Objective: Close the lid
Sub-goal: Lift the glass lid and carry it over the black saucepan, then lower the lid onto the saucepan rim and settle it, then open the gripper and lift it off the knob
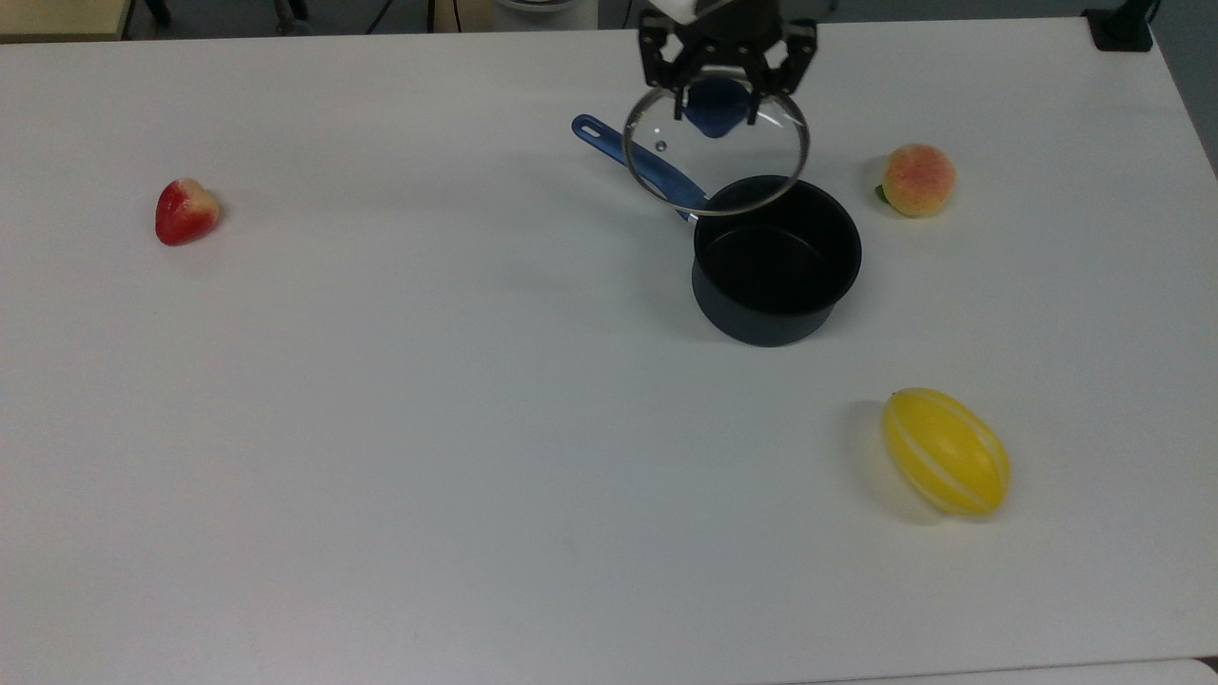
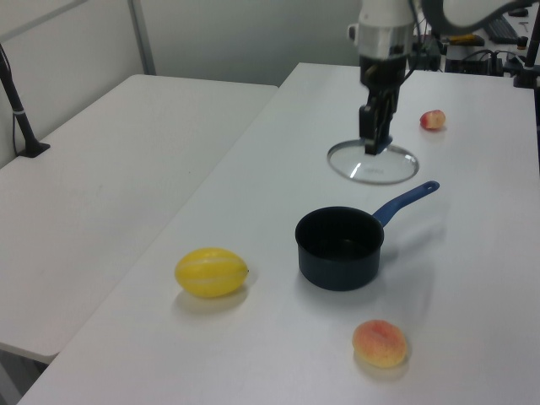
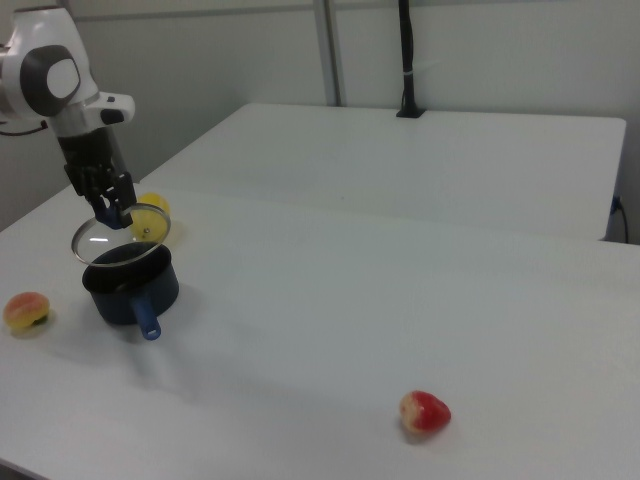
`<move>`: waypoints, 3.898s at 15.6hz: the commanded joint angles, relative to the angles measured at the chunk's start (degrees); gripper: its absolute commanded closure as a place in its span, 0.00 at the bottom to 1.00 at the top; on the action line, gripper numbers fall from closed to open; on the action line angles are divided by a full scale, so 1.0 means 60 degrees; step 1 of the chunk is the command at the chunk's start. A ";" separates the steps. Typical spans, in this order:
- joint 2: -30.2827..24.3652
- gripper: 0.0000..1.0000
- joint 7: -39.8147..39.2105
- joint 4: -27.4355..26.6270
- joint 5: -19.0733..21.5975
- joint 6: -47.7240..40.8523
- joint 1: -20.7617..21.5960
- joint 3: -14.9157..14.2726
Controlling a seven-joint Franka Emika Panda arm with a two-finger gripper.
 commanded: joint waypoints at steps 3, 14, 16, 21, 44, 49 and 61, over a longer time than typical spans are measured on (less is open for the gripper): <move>0.1491 1.00 0.0661 0.0917 -0.0724 -0.0199 0.0894 -0.0048; 0.2533 1.00 0.1422 0.1636 -0.1047 0.0211 0.1188 -0.0033; 0.2650 1.00 0.1437 0.1665 -0.1047 0.0226 0.1202 -0.0033; 0.2738 1.00 0.1686 0.1680 -0.1178 0.0504 0.1334 -0.0033; 0.2958 0.35 0.1701 0.1606 -0.1677 0.0783 0.1408 0.0084; 0.2695 0.00 0.1671 0.1548 -0.1691 0.0753 0.1378 0.0128; -0.0423 0.00 0.1191 0.1079 -0.1106 -0.1484 0.0134 -0.0193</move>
